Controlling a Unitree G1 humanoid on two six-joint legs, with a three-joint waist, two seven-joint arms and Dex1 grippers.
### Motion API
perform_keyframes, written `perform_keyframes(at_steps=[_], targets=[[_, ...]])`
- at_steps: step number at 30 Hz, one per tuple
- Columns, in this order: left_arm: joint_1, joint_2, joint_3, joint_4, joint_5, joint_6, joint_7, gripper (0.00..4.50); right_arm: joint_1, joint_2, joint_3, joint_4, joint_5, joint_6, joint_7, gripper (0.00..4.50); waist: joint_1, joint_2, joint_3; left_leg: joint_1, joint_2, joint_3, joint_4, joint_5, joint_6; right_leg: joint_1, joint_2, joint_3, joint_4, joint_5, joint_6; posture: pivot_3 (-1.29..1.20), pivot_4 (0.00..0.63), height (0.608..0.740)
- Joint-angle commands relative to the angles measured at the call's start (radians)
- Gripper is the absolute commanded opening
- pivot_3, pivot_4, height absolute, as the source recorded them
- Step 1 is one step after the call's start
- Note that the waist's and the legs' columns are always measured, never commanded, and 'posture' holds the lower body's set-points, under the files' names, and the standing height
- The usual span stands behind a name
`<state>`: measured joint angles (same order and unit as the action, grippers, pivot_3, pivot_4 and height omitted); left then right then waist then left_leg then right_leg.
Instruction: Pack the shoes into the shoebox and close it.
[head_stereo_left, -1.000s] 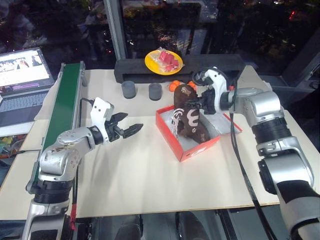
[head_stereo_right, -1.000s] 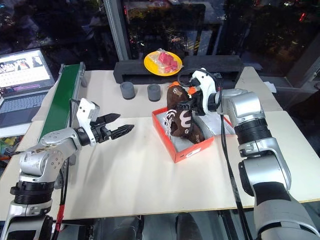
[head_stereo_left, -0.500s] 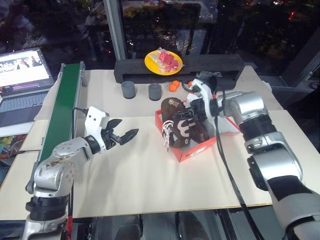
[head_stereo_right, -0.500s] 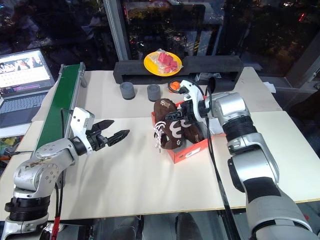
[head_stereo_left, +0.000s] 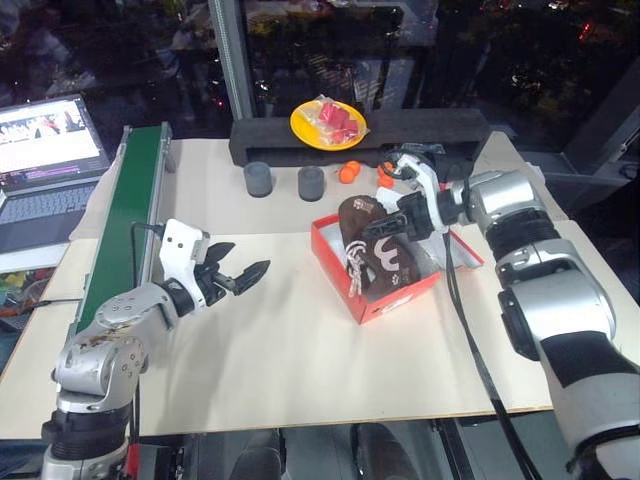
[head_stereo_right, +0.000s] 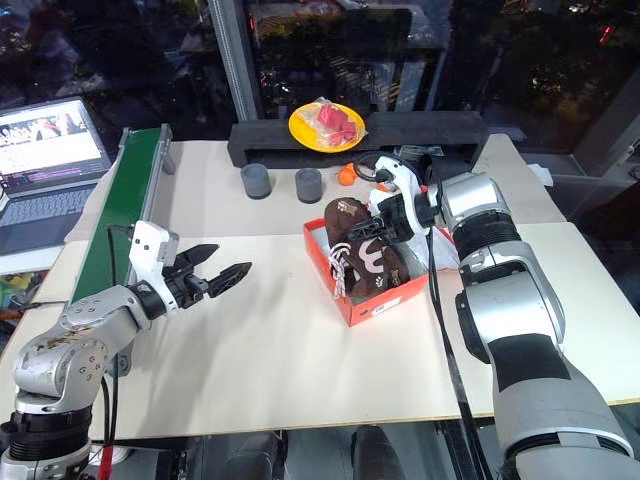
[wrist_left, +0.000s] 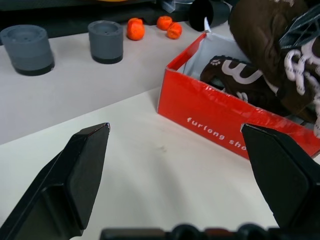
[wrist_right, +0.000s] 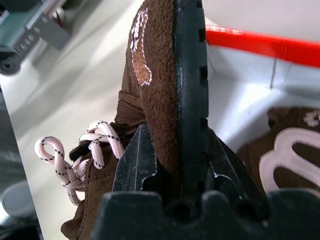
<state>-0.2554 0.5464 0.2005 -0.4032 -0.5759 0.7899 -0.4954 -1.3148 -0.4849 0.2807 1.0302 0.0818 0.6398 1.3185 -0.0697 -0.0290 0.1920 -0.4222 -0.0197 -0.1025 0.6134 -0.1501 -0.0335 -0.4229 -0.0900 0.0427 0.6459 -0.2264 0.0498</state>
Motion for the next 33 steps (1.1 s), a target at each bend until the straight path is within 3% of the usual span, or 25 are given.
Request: perform_keyframes(at_steps=[1, 6, 9, 14, 20, 24, 25, 27, 30, 33], targets=[[-0.013, 0.005, 0.009, -0.039, -0.017, 0.004, 0.006, 4.50, 0.115, -0.015, 0.064, -0.045, -0.103, -0.220, -0.024, 0.43, 0.001, -0.001, -0.001, 0.000, 0.000, 0.000, 0.000, 0.000, 0.000, 0.000, 0.000, 0.000, 0.000, 0.000, 0.000, 0.00, 0.150, 0.740], [-0.012, 0.004, 0.004, -0.054, -0.022, 0.011, 0.018, 4.50, 0.195, 0.055, 0.060, 0.020, -0.148, -0.323, -0.106, 0.43, 0.002, -0.004, -0.003, 0.000, -0.001, 0.000, 0.001, 0.000, 0.000, 0.001, -0.001, 0.000, 0.000, 0.000, 0.000, 0.00, 0.150, 0.740], [-0.007, 0.006, 0.013, -0.069, -0.030, 0.022, 0.027, 4.50, 0.188, 0.102, 0.056, 0.086, -0.181, -0.383, -0.180, 0.43, -0.006, -0.009, -0.006, 0.008, 0.001, 0.000, 0.000, 0.000, 0.000, 0.008, 0.001, 0.000, 0.000, 0.000, 0.000, 0.00, 0.150, 0.740], [0.009, 0.010, 0.025, -0.089, -0.036, 0.032, 0.041, 4.50, 0.177, 0.179, 0.118, 0.158, -0.297, -0.497, -0.279, 0.43, -0.013, -0.016, -0.010, 0.035, 0.003, 0.000, -0.004, -0.001, -0.001, 0.036, 0.003, 0.000, -0.007, -0.007, 0.006, 0.00, 0.150, 0.740], [0.007, -0.002, 0.002, -0.086, -0.027, 0.024, 0.052, 4.50, 0.184, 0.305, 0.222, 0.230, -0.448, -0.569, -0.375, 0.43, -0.029, -0.027, -0.021, 0.043, 0.004, -0.001, -0.004, -0.005, -0.008, 0.039, 0.004, 0.000, -0.003, -0.009, -0.002, 0.00, 0.150, 0.740], [0.006, -0.010, -0.006, -0.094, -0.030, 0.026, 0.061, 4.50, 0.174, 0.336, 0.207, 0.261, -0.473, -0.567, -0.418, 0.43, -0.028, -0.032, -0.028, 0.049, 0.007, -0.002, -0.004, -0.005, -0.009, 0.045, 0.007, 0.000, -0.003, -0.011, -0.005, 0.00, 0.150, 0.740], [0.007, -0.010, -0.007, -0.094, -0.029, 0.026, 0.062, 4.50, 0.169, 0.339, 0.200, 0.266, -0.476, -0.567, -0.423, 1.41, -0.028, -0.032, -0.028, 0.050, 0.009, -0.002, -0.004, -0.006, -0.009, 0.048, 0.009, 0.000, -0.004, -0.011, -0.005, 0.00, 0.150, 0.740], [0.008, -0.009, -0.006, -0.094, -0.029, 0.025, 0.063, 4.50, 0.153, 0.342, 0.177, 0.270, -0.467, -0.566, -0.441, 1.90, -0.027, -0.028, -0.026, 0.051, 0.011, -0.002, -0.004, -0.006, -0.010, 0.050, 0.012, 0.001, -0.006, -0.011, -0.007, 0.00, 0.150, 0.740], [0.015, -0.005, -0.004, -0.093, -0.029, 0.023, 0.059, 4.50, 0.104, 0.336, 0.108, 0.262, -0.420, -0.552, -0.458, 3.02, -0.026, -0.023, -0.022, 0.051, 0.013, -0.002, -0.005, -0.006, -0.010, 0.049, 0.013, 0.001, -0.006, -0.012, -0.008, 0.00, 0.150, 0.740], [0.011, -0.002, -0.012, -0.086, -0.024, 0.019, 0.053, 4.50, 0.053, 0.326, 0.046, 0.238, -0.378, -0.531, -0.447, 4.02, -0.028, -0.015, -0.017, 0.044, 0.014, -0.001, -0.006, -0.005, -0.009, 0.039, 0.014, 0.001, -0.003, -0.012, -0.008, 0.00, 0.150, 0.740]])
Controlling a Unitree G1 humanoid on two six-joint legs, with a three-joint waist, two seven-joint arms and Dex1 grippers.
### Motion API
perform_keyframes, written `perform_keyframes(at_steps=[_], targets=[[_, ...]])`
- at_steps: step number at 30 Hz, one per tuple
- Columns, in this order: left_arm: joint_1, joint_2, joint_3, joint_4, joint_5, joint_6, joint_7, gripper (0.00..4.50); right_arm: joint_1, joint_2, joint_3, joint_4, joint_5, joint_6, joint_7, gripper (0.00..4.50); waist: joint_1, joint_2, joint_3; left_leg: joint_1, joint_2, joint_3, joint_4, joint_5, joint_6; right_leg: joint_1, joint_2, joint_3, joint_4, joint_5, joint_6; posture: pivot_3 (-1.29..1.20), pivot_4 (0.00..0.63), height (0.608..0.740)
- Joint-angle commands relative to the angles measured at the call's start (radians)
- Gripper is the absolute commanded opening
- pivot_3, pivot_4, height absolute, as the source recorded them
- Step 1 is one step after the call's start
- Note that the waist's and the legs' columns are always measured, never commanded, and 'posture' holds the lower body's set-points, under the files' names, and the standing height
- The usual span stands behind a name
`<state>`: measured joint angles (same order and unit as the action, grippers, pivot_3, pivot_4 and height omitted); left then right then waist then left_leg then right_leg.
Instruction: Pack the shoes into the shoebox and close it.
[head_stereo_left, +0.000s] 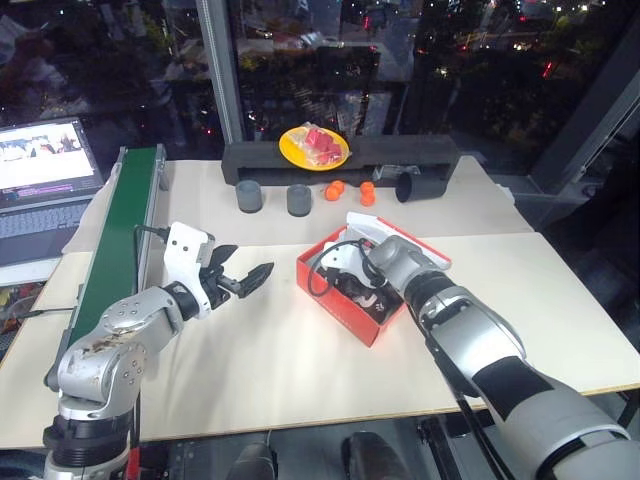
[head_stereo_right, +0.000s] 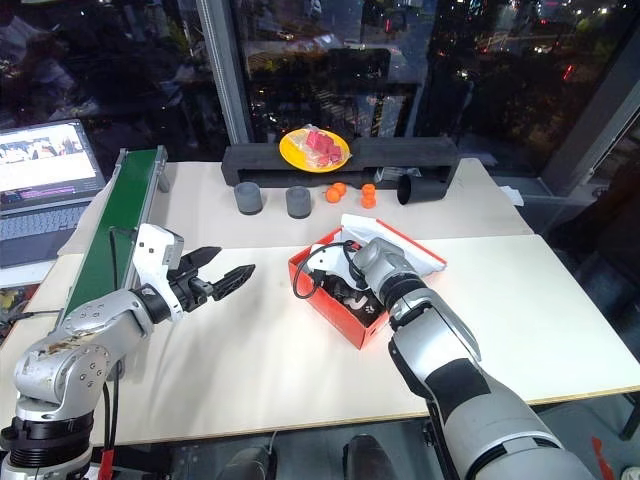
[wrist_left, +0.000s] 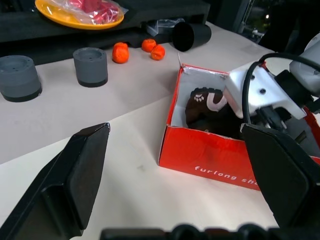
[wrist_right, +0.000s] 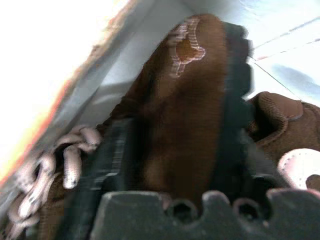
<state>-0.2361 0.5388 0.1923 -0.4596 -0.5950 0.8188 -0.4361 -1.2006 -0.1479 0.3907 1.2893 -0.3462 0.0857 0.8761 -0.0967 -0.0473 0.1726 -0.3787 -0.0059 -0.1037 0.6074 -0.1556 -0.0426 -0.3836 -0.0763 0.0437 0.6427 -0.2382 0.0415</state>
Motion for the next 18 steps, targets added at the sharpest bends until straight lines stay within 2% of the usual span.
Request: perform_keyframes(at_steps=[1, 5, 7, 9, 13, 18], targets=[[-0.014, 0.008, -0.009, -0.023, -0.002, -0.012, -0.011, 4.50, -0.088, -0.014, -0.093, -0.037, 0.076, 0.045, 0.013, 4.36, 0.000, 0.005, 0.003, -0.007, 0.002, 0.000, 0.000, 0.004, 0.007, -0.007, 0.002, 0.000, 0.001, 0.004, 0.003, 0.00, 0.150, 0.740], [-0.051, 0.032, -0.040, 0.007, 0.004, -0.020, -0.056, 4.50, -0.188, -0.046, -0.206, -0.175, 0.196, 0.207, 0.146, 4.43, 0.002, 0.013, 0.010, -0.023, 0.004, 0.000, 0.000, 0.004, 0.007, -0.025, 0.005, 0.001, 0.005, 0.005, -0.002, 0.00, 0.150, 0.740], [-0.069, 0.054, -0.059, 0.023, 0.011, -0.028, -0.091, 4.50, -0.192, -0.081, -0.214, -0.298, 0.222, 0.300, 0.219, 4.43, 0.003, 0.013, 0.011, -0.034, 0.004, 0.000, 0.001, 0.005, 0.007, -0.037, 0.005, 0.001, 0.007, 0.008, -0.006, 0.00, 0.150, 0.740], [-0.089, 0.075, -0.077, 0.046, 0.018, -0.037, -0.127, 4.50, -0.157, -0.119, -0.211, -0.472, 0.250, 0.415, 0.277, 4.43, 0.007, 0.013, 0.011, -0.037, 0.004, 0.000, 0.000, 0.004, 0.006, -0.039, 0.005, 0.000, 0.007, 0.009, -0.006, 0.00, 0.150, 0.740], [-0.189, 0.119, -0.146, 0.125, 0.043, -0.069, -0.240, 4.50, -0.016, -0.286, -0.224, -0.980, 0.322, 0.705, 0.363, 4.43, 0.033, 0.013, 0.011, -0.039, 0.003, 0.000, 0.000, 0.001, 0.003, -0.040, 0.004, -0.001, 0.004, 0.007, -0.004, 0.00, 0.150, 0.740], [-0.267, 0.143, -0.213, 0.169, 0.046, -0.090, -0.366, 4.50, 0.228, -0.507, -0.242, -1.344, 0.324, 0.896, 0.324, 4.43, 0.064, 0.014, 0.012, -0.043, 0.001, -0.001, 0.005, 0.001, 0.003, -0.040, 0.001, -0.003, 0.003, 0.007, -0.003, 0.00, 0.150, 0.740]])
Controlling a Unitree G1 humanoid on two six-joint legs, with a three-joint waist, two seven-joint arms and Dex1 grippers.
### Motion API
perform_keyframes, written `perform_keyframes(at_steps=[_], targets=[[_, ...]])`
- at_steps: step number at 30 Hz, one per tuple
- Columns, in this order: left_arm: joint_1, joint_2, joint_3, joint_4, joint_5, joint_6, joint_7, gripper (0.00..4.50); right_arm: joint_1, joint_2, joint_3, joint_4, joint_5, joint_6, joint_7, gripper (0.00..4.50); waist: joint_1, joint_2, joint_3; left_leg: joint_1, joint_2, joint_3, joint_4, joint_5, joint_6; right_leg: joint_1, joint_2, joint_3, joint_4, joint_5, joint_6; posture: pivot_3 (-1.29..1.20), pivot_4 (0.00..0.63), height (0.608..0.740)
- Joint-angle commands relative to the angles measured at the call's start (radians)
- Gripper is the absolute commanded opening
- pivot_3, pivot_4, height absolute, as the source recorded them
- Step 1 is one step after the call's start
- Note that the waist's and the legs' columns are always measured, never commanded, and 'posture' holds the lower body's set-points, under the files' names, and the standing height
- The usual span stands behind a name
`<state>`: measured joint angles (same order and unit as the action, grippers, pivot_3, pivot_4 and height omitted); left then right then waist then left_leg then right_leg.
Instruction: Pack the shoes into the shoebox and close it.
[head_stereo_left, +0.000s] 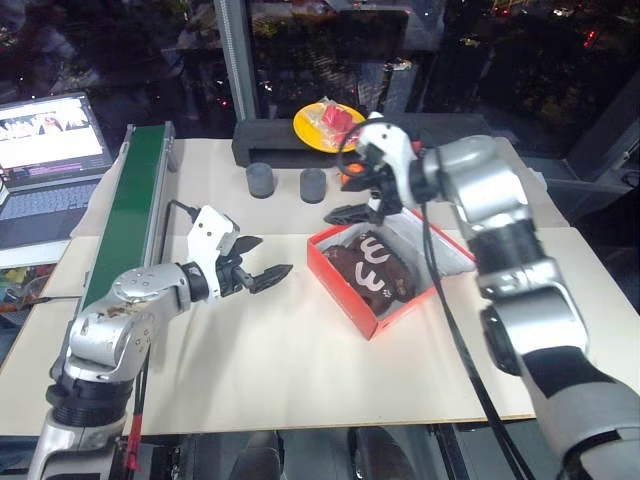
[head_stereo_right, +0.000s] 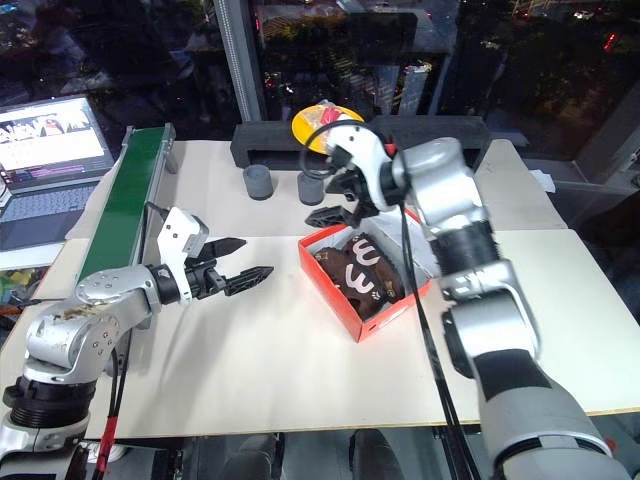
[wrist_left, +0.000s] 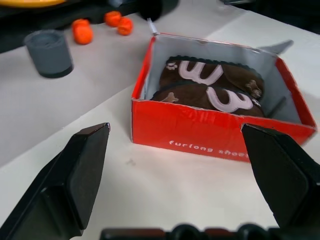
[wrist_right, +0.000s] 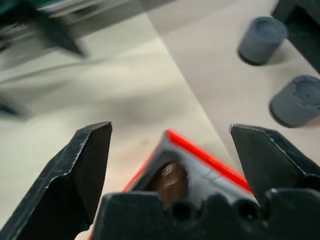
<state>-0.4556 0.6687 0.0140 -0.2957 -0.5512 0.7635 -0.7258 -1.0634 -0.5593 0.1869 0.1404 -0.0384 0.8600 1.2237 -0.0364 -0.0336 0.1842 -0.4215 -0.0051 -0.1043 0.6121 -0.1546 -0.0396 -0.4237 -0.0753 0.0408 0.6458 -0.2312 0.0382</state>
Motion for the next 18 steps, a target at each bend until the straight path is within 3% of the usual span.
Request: perform_keyframes(at_steps=[1, 2, 5, 11, 16, 18], targets=[[-0.071, 0.012, -0.056, 0.020, 0.011, -0.046, -0.102, 4.50, 0.142, -0.136, -0.064, -0.264, 0.022, 0.175, -0.045, 4.43, 0.004, 0.000, 0.000, 0.000, 0.000, 0.000, 0.000, 0.000, 0.000, 0.000, 0.000, 0.000, 0.000, 0.000, 0.001, 0.00, 0.150, 0.740], [-0.093, 0.008, -0.072, 0.038, 0.016, -0.053, -0.123, 4.50, 0.180, -0.162, -0.089, -0.321, 0.027, 0.223, -0.069, 4.43, 0.005, 0.000, 0.000, 0.000, 0.000, 0.001, 0.001, 0.000, 0.000, 0.000, 0.000, 0.000, -0.001, -0.003, 0.005, 0.00, 0.150, 0.740], [-0.165, -0.012, -0.121, 0.109, 0.042, -0.088, -0.183, 4.50, 0.279, -0.204, -0.161, -0.469, 0.059, 0.354, -0.132, 3.75, -0.004, 0.003, 0.002, 0.000, 0.001, 0.001, 0.002, 0.000, 0.000, 0.000, 0.001, 0.001, 0.000, -0.004, 0.006, 0.00, 0.150, 0.740], [-0.346, -0.062, -0.206, 0.301, 0.122, -0.196, -0.307, 4.50, 0.634, -0.274, -0.322, -0.783, 0.113, 0.558, -0.223, 1.75, -0.003, 0.003, 0.002, 0.000, 0.001, 0.003, 0.002, 0.000, 0.001, 0.000, 0.001, 0.002, 0.000, -0.004, 0.007, 0.00, 0.150, 0.740], [-0.428, -0.093, -0.236, 0.387, 0.163, -0.244, -0.379, 4.50, 0.779, -0.168, -0.433, -0.821, 0.110, 0.576, -0.367, 0.03, -0.006, 0.003, 0.002, 0.000, 0.002, 0.004, 0.004, 0.000, 0.001, 0.001, 0.001, 0.002, 0.000, -0.005, 0.008, 0.00, 0.150, 0.740], [-0.453, -0.105, -0.243, 0.409, 0.180, -0.256, -0.397, 4.50, 0.822, -0.125, -0.440, -0.753, 0.095, 0.500, -0.436, 0.03, -0.006, 0.003, 0.002, 0.001, 0.002, 0.004, 0.005, 0.000, 0.001, 0.002, 0.001, 0.002, 0.000, -0.005, 0.008, 0.00, 0.150, 0.740]])
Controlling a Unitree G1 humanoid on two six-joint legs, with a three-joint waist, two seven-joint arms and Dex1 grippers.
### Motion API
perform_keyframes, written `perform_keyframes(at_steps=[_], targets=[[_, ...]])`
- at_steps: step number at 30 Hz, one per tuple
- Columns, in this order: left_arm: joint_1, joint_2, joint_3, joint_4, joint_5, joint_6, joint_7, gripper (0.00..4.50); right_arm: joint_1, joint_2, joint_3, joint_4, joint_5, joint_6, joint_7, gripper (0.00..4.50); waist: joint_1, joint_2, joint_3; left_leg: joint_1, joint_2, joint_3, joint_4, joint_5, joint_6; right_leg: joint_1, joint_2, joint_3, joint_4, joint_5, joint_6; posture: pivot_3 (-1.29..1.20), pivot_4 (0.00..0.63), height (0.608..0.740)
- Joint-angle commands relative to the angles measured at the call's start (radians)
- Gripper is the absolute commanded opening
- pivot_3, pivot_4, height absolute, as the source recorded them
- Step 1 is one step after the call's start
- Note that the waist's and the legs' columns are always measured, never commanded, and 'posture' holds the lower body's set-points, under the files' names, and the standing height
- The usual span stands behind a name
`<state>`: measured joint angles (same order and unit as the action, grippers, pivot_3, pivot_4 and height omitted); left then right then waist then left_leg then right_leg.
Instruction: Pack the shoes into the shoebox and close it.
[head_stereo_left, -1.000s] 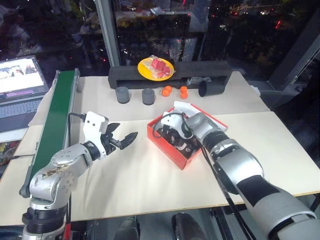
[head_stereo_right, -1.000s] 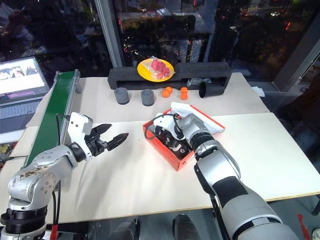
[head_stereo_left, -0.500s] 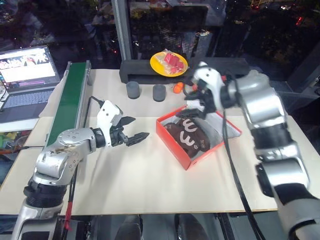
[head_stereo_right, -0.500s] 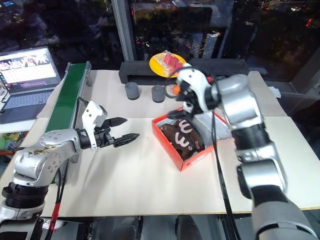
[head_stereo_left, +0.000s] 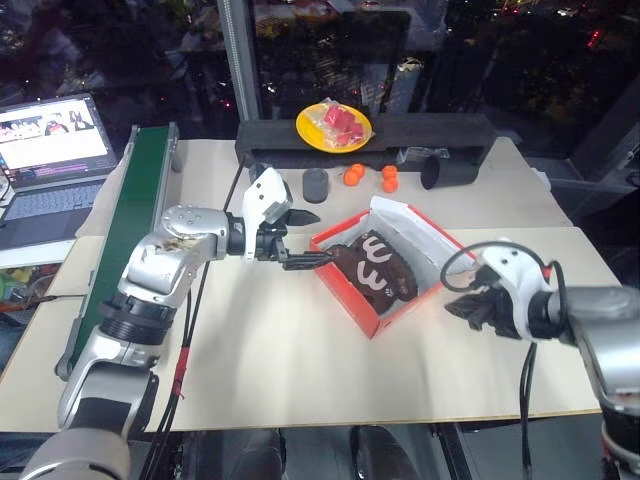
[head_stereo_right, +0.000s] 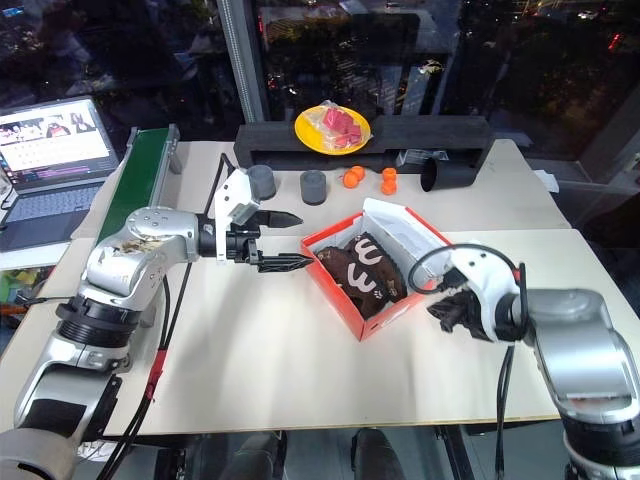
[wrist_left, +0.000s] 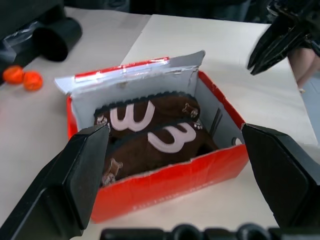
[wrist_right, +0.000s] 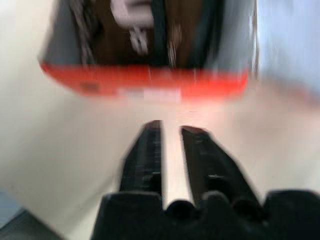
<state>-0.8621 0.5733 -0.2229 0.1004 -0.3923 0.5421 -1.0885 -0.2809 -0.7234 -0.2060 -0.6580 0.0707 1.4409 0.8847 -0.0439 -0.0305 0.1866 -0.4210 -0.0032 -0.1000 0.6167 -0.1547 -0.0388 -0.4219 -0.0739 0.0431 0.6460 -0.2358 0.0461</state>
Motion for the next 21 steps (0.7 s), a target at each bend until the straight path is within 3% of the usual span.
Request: perform_keyframes(at_steps=[1, 6, 12, 21], targets=[[-0.056, -0.015, -0.009, 0.023, 0.031, -0.043, -0.041, 4.50, 0.054, 0.056, -0.046, 0.091, -0.020, -0.132, -0.129, 0.03, 0.002, 0.000, 0.000, 0.000, 0.000, 0.000, 0.000, 0.000, 0.000, 0.001, 0.000, 0.000, 0.000, 0.000, 0.000, 0.00, 0.150, 0.740], [-0.088, -0.022, 0.003, 0.058, 0.061, -0.060, -0.058, 4.50, 0.008, 0.113, -0.006, 0.386, -0.054, -0.408, -0.278, 0.03, -0.002, 0.000, 0.000, 0.001, 0.000, 0.001, 0.000, 0.000, 0.000, 0.001, 0.000, 0.001, 0.000, 0.000, 0.000, 0.00, 0.150, 0.740], [-0.075, -0.004, 0.028, 0.022, 0.070, -0.038, -0.047, 4.50, -0.050, 0.148, 0.068, 0.634, -0.074, -0.671, -0.346, 0.03, -0.003, 0.000, 0.000, 0.001, 0.000, 0.001, -0.001, 0.000, 0.000, 0.000, 0.001, 0.002, 0.001, 0.000, 0.000, 0.00, 0.150, 0.740], [-0.054, 0.012, 0.048, -0.019, 0.069, -0.006, -0.024, 4.50, -0.166, 0.244, 0.056, 0.951, -0.037, -1.021, -0.431, 0.03, -0.004, 0.000, 0.000, 0.001, 0.000, 0.001, 0.000, 0.000, 0.000, 0.001, 0.000, 0.002, 0.001, 0.001, -0.001, 0.00, 0.150, 0.740]])
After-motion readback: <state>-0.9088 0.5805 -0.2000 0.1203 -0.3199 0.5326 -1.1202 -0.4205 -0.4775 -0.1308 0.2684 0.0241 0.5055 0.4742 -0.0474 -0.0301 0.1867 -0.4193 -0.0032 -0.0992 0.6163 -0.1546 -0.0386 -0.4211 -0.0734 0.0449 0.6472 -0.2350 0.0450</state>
